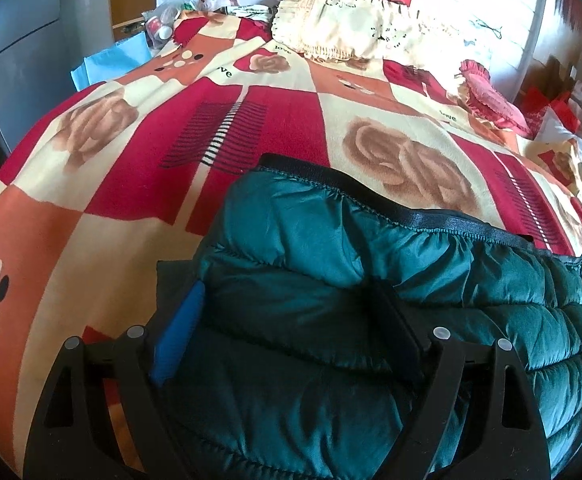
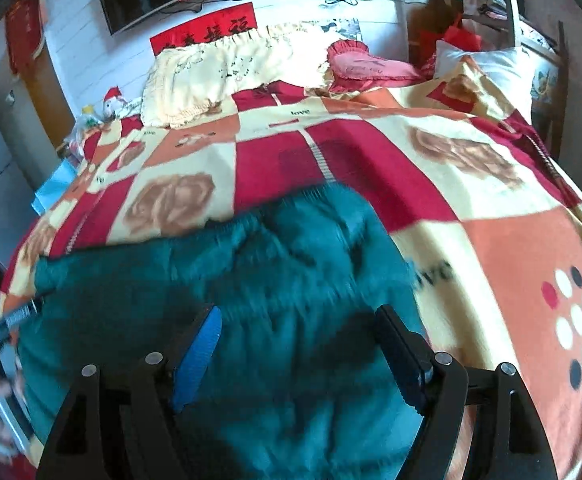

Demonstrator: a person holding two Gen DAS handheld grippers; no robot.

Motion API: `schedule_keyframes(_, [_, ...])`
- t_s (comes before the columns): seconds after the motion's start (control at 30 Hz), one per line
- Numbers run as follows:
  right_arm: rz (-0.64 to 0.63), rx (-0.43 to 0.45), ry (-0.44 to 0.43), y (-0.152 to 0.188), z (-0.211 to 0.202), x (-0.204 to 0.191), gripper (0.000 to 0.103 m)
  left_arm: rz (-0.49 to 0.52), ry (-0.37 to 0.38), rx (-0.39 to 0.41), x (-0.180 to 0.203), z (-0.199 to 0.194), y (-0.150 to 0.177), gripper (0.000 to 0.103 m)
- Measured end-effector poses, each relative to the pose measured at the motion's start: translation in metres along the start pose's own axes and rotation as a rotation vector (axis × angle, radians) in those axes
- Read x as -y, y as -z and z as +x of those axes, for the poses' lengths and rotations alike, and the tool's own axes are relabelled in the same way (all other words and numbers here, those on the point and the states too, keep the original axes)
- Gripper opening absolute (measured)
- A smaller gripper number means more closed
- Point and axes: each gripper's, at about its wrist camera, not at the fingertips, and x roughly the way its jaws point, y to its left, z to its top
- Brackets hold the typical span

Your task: Fold large clothes

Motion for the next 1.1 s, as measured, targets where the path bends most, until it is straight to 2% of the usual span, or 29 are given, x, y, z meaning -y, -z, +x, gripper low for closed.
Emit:
schedule_keyframes(0.07, [0.008, -0.024, 0.013, 0.007, 0.011, 0.003, 0.078, 0.003, -0.004, 0.001, 0.001, 0.0, 0.001, 0.085])
schedule_keyframes(0.13, [0.045, -0.047, -0.009, 0.009, 0.023, 0.008, 0.081, 0.005, -0.006, -0.002, 0.001, -0.001, 0.001, 0.085])
schedule_keyframes(0.27, [0.031, -0.068, 0.014, 0.005, 0.024, 0.004, 0.084, 0.007, -0.007, -0.002, 0.001, -0.001, 0.001, 0.085])
schedule_keyframes(0.53, [0.057, 0.018, -0.018, 0.011, -0.034, 0.013, 0.083, -0.004, 0.032, 0.018, -0.006, -0.009, 0.004, 0.085])
schedule_keyframes(0.6, [0.045, -0.005, -0.012, 0.018, -0.033, 0.012, 0.083, -0.009, 0.054, 0.019, -0.011, -0.015, 0.006, 0.085])
schedule_keyframes(0.7, [0.046, -0.092, 0.016, 0.028, -0.007, 0.014, 0.083, 0.0, 0.072, 0.022, -0.015, -0.027, 0.01, 0.085])
schedule_keyframes(0.83, [0.123, -0.11, -0.028, 0.028, 0.001, 0.024, 0.085, 0.002, 0.084, 0.007, -0.026, -0.046, 0.016, 0.085])
schedule_keyframes(0.97, [0.094, -0.059, -0.008, 0.031, -0.029, 0.02, 0.085, -0.018, 0.121, 0.013, -0.047, -0.071, 0.032, 0.085])
schedule_keyframes(1.1, [0.048, -0.005, -0.034, 0.043, -0.064, 0.01, 0.085, -0.007, 0.115, 0.028, -0.066, -0.092, 0.059, 0.085])
